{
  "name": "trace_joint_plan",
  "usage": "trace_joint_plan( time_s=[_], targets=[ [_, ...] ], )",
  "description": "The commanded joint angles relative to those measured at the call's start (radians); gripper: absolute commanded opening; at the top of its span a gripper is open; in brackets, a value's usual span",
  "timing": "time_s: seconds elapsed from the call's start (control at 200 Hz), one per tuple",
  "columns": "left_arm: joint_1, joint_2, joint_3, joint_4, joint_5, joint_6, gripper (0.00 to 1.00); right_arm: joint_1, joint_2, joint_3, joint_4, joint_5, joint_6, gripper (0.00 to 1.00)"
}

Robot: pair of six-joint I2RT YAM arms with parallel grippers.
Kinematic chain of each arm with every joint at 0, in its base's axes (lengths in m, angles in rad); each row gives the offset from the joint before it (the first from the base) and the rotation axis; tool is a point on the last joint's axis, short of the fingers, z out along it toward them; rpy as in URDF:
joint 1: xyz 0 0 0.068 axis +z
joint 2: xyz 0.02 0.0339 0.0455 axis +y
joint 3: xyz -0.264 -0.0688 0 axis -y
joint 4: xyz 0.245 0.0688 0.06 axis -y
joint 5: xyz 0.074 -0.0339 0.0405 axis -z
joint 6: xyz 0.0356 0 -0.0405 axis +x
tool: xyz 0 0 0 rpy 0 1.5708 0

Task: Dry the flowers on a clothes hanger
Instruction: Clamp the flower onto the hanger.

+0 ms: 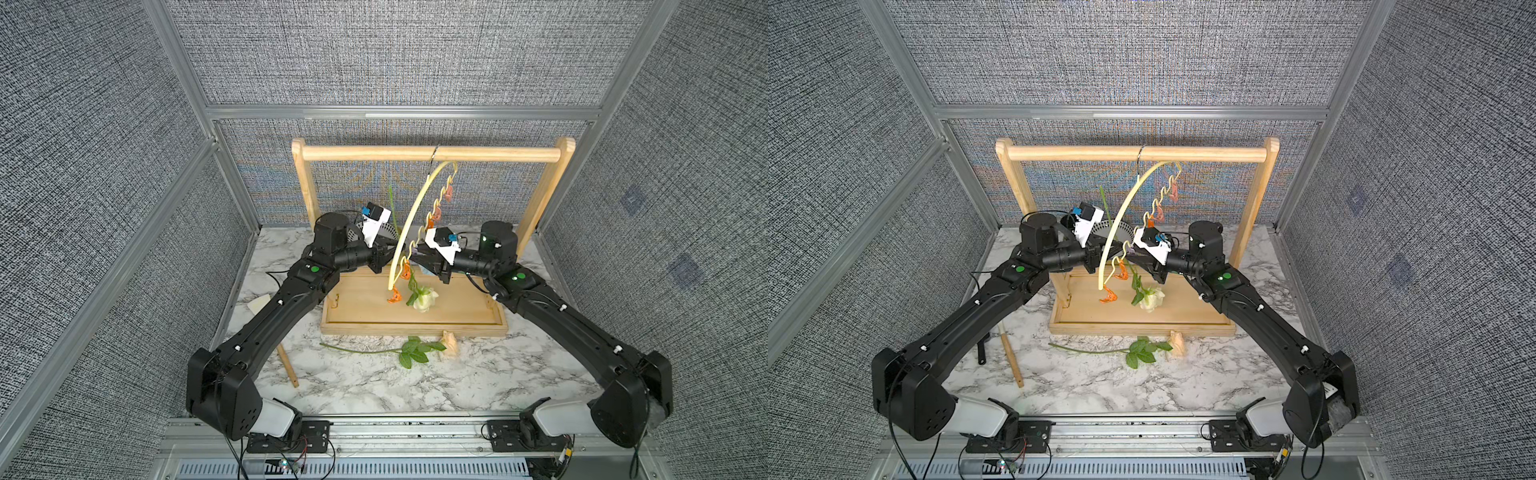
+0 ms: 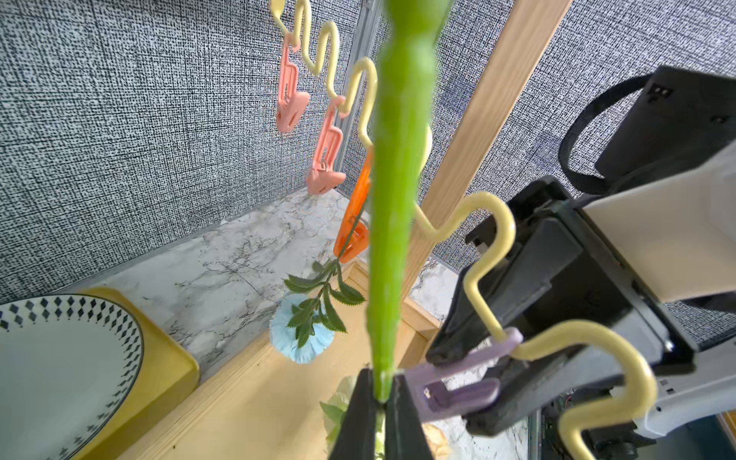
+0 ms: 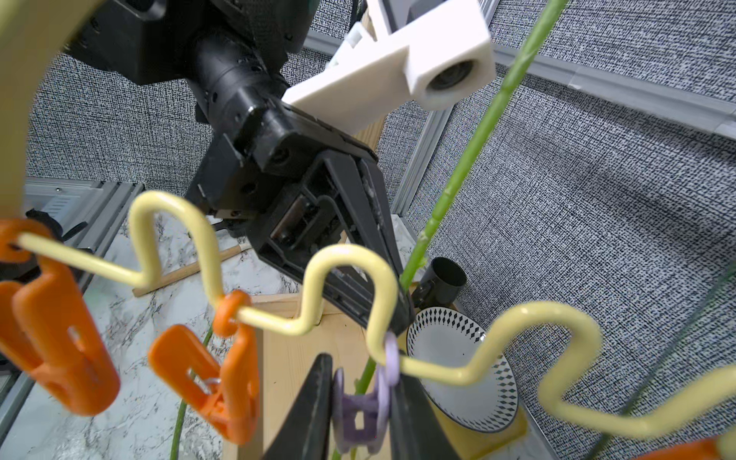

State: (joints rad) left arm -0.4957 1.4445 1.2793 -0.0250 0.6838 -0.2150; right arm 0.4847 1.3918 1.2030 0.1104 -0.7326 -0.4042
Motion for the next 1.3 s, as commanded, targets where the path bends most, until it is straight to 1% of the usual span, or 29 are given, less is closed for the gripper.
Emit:
trace_joint_plan(
  time_s=[0.0, 0.13, 0.305, 0.45, 0.686, 1.296],
  targets=[
    [0.000, -0.001, -0.014, 0.074, 0.026, -0.039, 0.02, 0.002, 0.005, -0.003, 0.050, -0.028, 0.032, 0.25],
    [0.000, 0.020, -0.004, 0.077, 0.058, -0.057, 0.02, 0.002, 0.004, -0.018, 0.083, -0.023, 0.060, 0.22],
    [0.000, 0.037, 0.006, 0.096, 0.093, -0.090, 0.02, 0.002, -0.007, -0.059, 0.143, 0.002, 0.094, 0.21],
    [0.001, 0.033, 0.006, 0.093, 0.100, -0.089, 0.02, 0.002, -0.010, -0.074, 0.173, 0.011, 0.113, 0.21],
    [0.001, 0.035, 0.012, 0.102, 0.103, -0.096, 0.02, 0.002, -0.013, -0.069, 0.162, 0.003, 0.114, 0.19],
    [0.002, 0.032, 0.012, 0.140, 0.099, -0.130, 0.02, 0.003, -0.014, -0.069, 0.143, -0.001, 0.110, 0.20]
  ],
)
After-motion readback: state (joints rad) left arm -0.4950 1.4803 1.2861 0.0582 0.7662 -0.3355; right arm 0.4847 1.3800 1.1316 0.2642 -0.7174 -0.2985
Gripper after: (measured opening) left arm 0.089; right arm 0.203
